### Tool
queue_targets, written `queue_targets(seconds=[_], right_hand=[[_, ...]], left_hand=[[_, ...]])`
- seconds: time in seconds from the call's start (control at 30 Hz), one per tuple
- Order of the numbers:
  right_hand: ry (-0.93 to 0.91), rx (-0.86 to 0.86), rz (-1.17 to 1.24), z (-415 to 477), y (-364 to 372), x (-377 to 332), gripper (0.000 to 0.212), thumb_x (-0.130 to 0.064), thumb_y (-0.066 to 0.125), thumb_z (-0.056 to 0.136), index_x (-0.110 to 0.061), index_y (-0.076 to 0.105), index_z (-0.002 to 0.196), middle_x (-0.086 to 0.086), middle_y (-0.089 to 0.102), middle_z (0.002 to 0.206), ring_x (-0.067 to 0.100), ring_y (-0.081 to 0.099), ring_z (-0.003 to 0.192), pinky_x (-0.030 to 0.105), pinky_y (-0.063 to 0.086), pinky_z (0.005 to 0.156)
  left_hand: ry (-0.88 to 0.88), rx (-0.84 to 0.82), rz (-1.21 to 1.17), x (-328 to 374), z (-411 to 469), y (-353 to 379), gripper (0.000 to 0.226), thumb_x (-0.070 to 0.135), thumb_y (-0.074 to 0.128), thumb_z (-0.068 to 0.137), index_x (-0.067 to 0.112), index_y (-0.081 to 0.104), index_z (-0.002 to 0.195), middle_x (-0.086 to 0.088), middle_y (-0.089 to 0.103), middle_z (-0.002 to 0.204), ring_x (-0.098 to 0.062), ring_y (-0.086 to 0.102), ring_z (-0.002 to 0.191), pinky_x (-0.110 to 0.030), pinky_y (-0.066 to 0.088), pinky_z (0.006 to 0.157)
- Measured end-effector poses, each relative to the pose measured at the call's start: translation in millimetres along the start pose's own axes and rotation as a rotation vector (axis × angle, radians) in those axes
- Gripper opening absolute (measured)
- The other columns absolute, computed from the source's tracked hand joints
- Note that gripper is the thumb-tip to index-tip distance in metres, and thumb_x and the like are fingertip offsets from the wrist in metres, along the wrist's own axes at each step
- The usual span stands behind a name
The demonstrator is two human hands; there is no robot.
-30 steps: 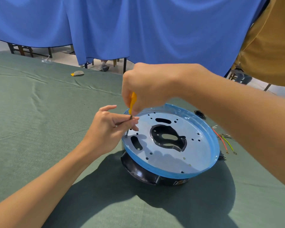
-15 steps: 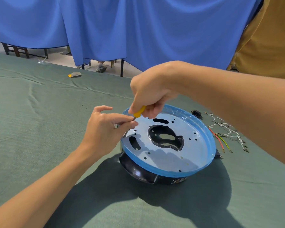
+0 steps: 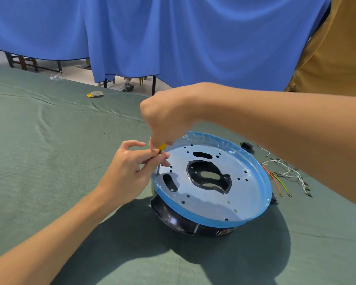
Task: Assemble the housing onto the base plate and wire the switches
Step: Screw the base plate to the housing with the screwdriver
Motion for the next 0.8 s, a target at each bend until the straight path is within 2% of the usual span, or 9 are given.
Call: queue_targets(seconds=[0.1,0.17,0.3,0.4,0.5,0.6,0.67,0.73,0.8], right_hand=[[0.166,-0.08,0.127,0.7,7.6,13.4,0.025,-0.023,0.056,0.086,-0.013,0.07,0.069,-0.003,0.059,0.057,0.016,0.041,0.038,0.012,0.033,0.037],[0.189,-0.096,0.172,-0.4,11.5,17.8,0.027,-0.026,0.055,0.088,-0.013,0.069,0.07,-0.003,0.064,0.061,0.016,0.043,0.043,0.014,0.037,0.04],[0.063,-0.013,0.174,-7.3,4.4,12.8,0.023,-0.042,0.067,0.084,-0.021,0.069,0.075,-0.008,0.068,0.062,0.012,0.058,0.055,0.021,0.043,0.051],[-0.06,0.052,0.04,-10.3,-5.2,0.0,0.015,-0.04,0.072,0.08,-0.029,0.067,0.071,-0.013,0.064,0.063,0.004,0.059,0.064,0.019,0.038,0.044],[-0.028,0.037,0.077,-5.8,-3.4,-3.2,0.026,-0.032,0.069,0.083,-0.02,0.062,0.061,-0.012,0.061,0.045,0.007,0.06,0.058,0.014,0.04,0.038],[0.066,-0.002,0.13,2.1,2.2,1.3,0.025,-0.019,0.064,0.085,-0.015,0.063,0.06,-0.008,0.064,0.053,0.016,0.058,0.056,0.018,0.04,0.045],[0.139,-0.024,0.161,5.5,5.2,5.0,0.02,-0.012,0.06,0.084,-0.011,0.066,0.065,-0.002,0.06,0.057,0.017,0.045,0.047,0.015,0.032,0.041],[0.2,-0.037,0.23,7.3,9.6,11.2,0.02,-0.007,0.057,0.085,-0.008,0.063,0.066,0.001,0.056,0.054,0.016,0.037,0.04,0.012,0.027,0.037],[0.184,-0.042,0.308,7.0,9.9,14.0,0.021,-0.011,0.058,0.089,-0.006,0.061,0.068,0.002,0.061,0.053,0.015,0.044,0.039,0.013,0.034,0.038]], left_hand=[[-0.059,0.05,0.006,-2.9,0.7,-0.2,0.012,0.021,0.071,0.083,0.012,0.079,0.083,0.011,0.074,0.077,-0.01,0.062,0.075,-0.029,0.036,0.093],[-0.091,0.042,-0.014,-4.6,3.6,2.2,0.011,0.02,0.073,0.084,0.013,0.079,0.078,0.008,0.075,0.075,-0.01,0.062,0.074,-0.03,0.037,0.095],[-0.1,0.0,-0.083,-7.6,5.9,3.9,0.012,0.013,0.068,0.089,0.012,0.08,0.086,0.015,0.073,0.079,0.001,0.063,0.084,-0.027,0.032,0.101],[-0.085,-0.048,-0.095,-8.0,5.2,5.2,0.016,0.01,0.063,0.092,0.012,0.077,0.099,0.025,0.068,0.084,0.015,0.059,0.092,-0.018,0.027,0.103],[-0.074,-0.077,-0.103,-9.0,4.4,6.2,0.016,0.007,0.061,0.094,0.01,0.077,0.091,0.028,0.066,0.092,0.027,0.048,0.1,-0.02,0.027,0.104],[-0.091,-0.034,-0.115,-8.8,3.7,4.3,0.01,0.012,0.068,0.09,0.011,0.078,0.09,0.02,0.07,0.091,0.023,0.054,0.093,-0.041,0.037,0.102],[-0.124,0.042,-0.111,-10.8,4.3,-0.9,0.005,0.015,0.078,0.081,0.013,0.08,0.084,0.017,0.071,0.085,0.017,0.058,0.084,-0.049,0.043,0.096],[-0.146,0.054,-0.113,-11.4,6.3,-1.5,0.005,0.012,0.078,0.079,0.014,0.08,0.083,0.015,0.072,0.083,0.008,0.062,0.08,-0.05,0.046,0.092],[-0.155,0.015,-0.172,-12.9,7.9,1.3,0.007,0.01,0.074,0.083,0.012,0.08,0.085,0.009,0.075,0.085,-0.001,0.066,0.079,-0.043,0.047,0.089]])
Point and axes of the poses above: each hand's wrist, its own z-axis towards the middle knuckle, its own y-axis out of the palm, x = y × z, the point moved 8 cm from there along z, towards the middle knuckle
